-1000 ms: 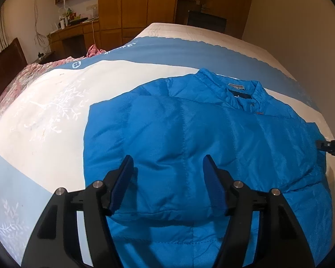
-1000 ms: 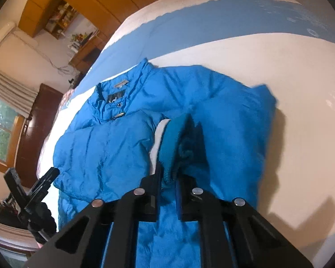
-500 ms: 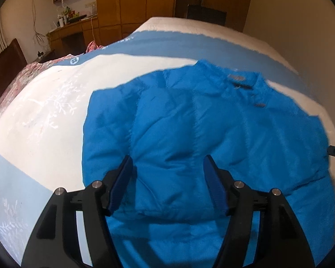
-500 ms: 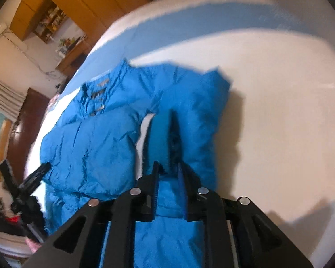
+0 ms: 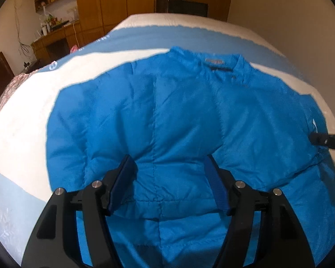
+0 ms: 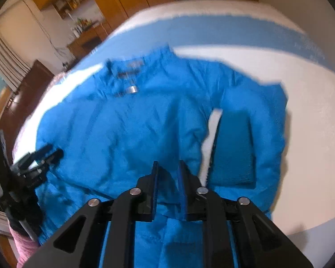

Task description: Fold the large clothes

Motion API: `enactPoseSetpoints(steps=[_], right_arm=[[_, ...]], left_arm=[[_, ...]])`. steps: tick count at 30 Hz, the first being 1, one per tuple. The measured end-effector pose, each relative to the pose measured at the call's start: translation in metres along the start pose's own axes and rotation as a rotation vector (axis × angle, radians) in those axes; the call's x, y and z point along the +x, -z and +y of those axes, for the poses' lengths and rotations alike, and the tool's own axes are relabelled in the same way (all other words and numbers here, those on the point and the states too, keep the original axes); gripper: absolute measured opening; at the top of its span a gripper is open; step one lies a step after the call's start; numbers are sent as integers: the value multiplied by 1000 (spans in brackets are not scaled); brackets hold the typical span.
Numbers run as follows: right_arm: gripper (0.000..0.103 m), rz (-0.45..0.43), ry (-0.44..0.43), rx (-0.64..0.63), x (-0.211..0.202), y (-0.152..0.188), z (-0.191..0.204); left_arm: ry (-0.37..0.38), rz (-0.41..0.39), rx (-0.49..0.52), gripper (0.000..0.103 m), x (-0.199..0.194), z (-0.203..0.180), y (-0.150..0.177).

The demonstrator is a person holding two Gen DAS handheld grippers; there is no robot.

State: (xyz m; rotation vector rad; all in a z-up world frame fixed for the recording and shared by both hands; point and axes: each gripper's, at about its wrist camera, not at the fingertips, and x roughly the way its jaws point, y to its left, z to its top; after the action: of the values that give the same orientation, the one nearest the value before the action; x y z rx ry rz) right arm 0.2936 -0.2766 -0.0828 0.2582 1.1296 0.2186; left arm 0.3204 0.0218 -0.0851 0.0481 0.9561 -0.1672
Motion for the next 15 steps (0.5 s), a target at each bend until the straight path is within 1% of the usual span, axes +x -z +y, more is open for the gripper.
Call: enactPoseSetpoints(steps=[3, 6, 8, 9, 10, 12, 15], right_arm=[[13, -3, -6, 2, 3, 4, -2], [13, -23, 34, -18, -1, 8, 7], [18, -58, 68, -48, -11, 12, 17], [22, -86, 83, -73, -17, 14, 24], [24, -108, 95, -97, -22, 16, 31], [24, -123, 112, -134, -25, 18, 40], [24, -114, 112, -150, -20, 19, 44]], left_arm=[[-8, 5, 3, 66, 2, -1, 3], [-22, -8, -10, 65, -3, -2, 4], [-41, -27, -15, 65, -13, -5, 6], [-41, -49, -4, 65, -21, -9, 6], [-33, -71, 10, 65, -27, -14, 6], [-9, -96, 33, 65, -37, -23, 7], [11, -78, 52, 65, -34, -29, 9]])
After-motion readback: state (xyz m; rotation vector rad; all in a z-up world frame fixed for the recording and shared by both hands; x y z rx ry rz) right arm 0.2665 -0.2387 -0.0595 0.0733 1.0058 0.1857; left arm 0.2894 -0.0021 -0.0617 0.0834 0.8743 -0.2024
